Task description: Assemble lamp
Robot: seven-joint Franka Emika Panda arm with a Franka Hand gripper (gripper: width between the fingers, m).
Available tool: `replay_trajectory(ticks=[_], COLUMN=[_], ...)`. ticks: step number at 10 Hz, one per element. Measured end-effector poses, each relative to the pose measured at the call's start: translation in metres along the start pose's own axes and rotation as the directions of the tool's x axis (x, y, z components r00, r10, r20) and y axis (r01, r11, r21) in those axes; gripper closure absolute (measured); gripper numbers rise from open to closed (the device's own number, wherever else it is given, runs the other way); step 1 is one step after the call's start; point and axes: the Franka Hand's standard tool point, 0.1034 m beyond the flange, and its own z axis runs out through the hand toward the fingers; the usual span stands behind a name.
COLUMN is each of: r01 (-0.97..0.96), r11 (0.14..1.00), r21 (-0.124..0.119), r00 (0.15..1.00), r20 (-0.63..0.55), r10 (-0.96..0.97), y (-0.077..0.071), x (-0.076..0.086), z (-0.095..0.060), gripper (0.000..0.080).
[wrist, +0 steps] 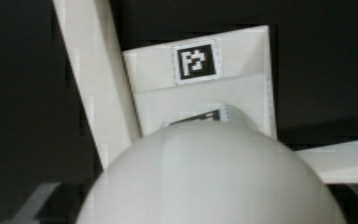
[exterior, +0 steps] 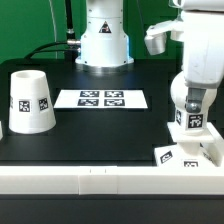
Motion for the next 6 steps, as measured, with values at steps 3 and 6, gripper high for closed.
replay_trajectory(ticks=[3, 6], r01=[-0.271, -0.482], r11=[0.963, 0.876], r21=[0.011, 0.015], r00=[0.962, 0.876], r20=[-0.015, -0.012], r10=[0.271, 0.482], y=[0.0002, 0.0001], x=[0.0, 0.0003], z=[-0.0001, -0.0001], gripper=[0.0223, 0.0223])
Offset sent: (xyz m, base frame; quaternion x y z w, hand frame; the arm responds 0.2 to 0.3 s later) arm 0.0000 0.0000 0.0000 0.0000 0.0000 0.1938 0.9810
